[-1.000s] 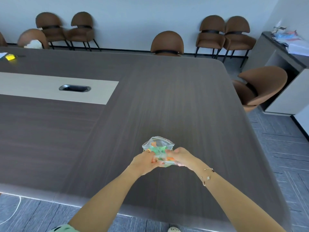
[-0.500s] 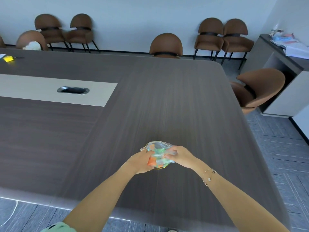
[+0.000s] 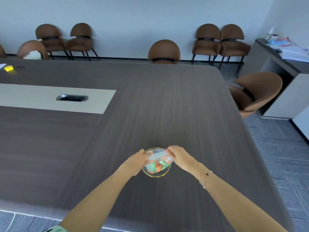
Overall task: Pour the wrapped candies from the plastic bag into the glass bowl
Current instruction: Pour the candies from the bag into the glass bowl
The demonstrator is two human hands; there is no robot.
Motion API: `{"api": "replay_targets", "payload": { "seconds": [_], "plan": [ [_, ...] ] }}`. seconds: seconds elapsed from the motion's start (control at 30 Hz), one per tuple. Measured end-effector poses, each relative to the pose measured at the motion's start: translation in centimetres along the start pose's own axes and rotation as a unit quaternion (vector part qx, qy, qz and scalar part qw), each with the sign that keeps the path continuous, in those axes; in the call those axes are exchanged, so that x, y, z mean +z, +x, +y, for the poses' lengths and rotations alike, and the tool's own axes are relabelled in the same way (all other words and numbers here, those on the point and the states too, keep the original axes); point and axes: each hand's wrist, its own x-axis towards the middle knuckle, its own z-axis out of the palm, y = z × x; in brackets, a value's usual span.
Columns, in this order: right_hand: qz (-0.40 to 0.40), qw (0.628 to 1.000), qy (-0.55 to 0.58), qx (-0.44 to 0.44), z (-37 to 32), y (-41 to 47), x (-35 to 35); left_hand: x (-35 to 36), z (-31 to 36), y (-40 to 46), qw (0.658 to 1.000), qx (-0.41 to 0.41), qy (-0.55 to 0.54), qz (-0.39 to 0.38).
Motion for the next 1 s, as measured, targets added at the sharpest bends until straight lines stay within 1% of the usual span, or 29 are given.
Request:
{"api": "replay_targets", "payload": {
  "seconds": [0.07, 0.13, 0.2, 0.27, 0.4, 0.5, 0.63, 0.8, 0.93, 1.0],
  "plan": [
    [-0.014, 1.000, 0.019, 0.001, 0.2, 0.2, -0.6, -0.4, -0.3, 0.2, 1.000, 0.009, 0.019, 0.013],
    [-0.026, 0.999, 0.032, 0.004, 0.3, 0.4, -1.0, -0.7, -0.6, 0.7, 0.999, -0.001, 0.032, 0.009],
    [-0.042, 0.999, 0.007, 0.006, 0.5, 0.6, -1.2, -1.2, -0.8, 0.8, 0.999, -0.028, 0.038, 0.003],
    [-0.058, 0.998, -0.030, 0.005, 0.4, 1.0, -1.2, -1.8, -0.7, 0.9, 0.998, -0.035, 0.053, 0.005],
    [-0.040, 0.996, -0.074, -0.018, 0.0, 2.1, -1.6, -2.9, -0.1, 1.0, 0.996, -0.035, 0.085, 0.021],
    [-0.043, 0.995, -0.084, -0.025, -0.3, 2.3, -2.1, -3.1, -0.9, 0.9, 0.997, -0.034, 0.063, 0.017],
    [-0.051, 0.995, -0.082, -0.024, -0.1, 2.5, -2.3, -3.6, -1.2, 0.7, 0.986, -0.038, 0.157, 0.030],
    [-0.051, 0.993, -0.105, -0.019, 0.0, 2.7, -2.3, -3.9, -1.0, 0.8, 0.956, 0.001, 0.292, 0.037],
    [-0.051, 0.994, -0.093, -0.006, -0.1, 2.5, -2.5, -4.3, -0.6, 1.0, 0.951, 0.020, 0.306, 0.041],
    [-0.057, 0.995, -0.084, -0.001, -0.1, 2.3, -2.7, -4.5, -0.6, 0.9, 0.957, 0.037, 0.283, 0.053]
  ]
}}
